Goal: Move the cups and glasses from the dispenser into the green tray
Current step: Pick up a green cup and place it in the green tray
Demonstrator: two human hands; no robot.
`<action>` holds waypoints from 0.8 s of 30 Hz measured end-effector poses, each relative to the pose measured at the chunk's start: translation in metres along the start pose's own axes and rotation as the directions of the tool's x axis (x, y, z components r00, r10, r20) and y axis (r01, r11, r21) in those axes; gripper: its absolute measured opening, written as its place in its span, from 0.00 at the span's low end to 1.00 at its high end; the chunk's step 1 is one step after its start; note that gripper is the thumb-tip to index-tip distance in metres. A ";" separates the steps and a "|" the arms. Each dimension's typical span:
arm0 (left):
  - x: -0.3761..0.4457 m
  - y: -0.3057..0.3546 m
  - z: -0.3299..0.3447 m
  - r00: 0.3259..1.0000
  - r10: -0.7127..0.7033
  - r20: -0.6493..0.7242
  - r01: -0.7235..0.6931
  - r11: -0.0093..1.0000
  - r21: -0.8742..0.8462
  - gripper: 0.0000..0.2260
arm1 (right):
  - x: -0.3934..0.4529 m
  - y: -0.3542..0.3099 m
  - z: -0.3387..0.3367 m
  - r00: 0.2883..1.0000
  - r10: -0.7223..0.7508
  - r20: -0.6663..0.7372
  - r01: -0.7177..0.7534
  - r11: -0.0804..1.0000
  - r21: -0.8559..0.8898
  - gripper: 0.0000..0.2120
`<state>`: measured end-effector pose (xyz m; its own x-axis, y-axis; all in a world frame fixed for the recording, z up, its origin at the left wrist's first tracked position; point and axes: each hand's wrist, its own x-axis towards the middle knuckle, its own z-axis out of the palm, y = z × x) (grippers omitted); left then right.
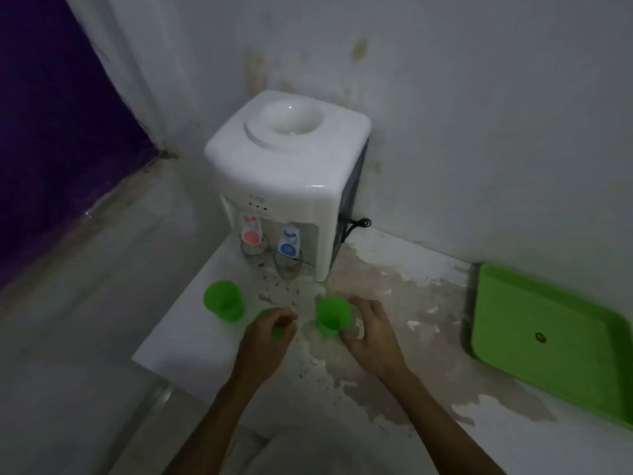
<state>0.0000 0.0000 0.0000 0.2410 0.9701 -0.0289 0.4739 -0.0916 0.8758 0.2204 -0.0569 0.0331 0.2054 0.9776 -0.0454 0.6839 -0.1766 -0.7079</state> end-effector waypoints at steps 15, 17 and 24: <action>0.052 -0.029 -0.027 0.994 -0.023 0.104 0.021 1.000 0.021 0.09 | 0.054 -0.004 0.044 0.959 0.129 0.251 -0.043 0.946 -0.321 0.40; 0.059 -0.029 -0.027 0.994 -0.006 0.107 0.004 1.000 0.026 0.09 | 0.058 -0.001 0.042 0.961 0.127 0.244 -0.046 0.950 -0.309 0.40; 0.067 -0.013 -0.009 0.983 0.035 0.179 -0.046 0.997 0.062 0.11 | 0.048 0.021 0.015 0.981 0.151 0.123 -0.125 0.972 -0.198 0.39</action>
<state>0.0018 0.0683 -0.0090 0.4051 0.9104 -0.0844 0.5138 -0.1503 0.8446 0.2340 -0.0120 0.0055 0.2185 0.9463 -0.2384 0.7781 -0.3164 -0.5426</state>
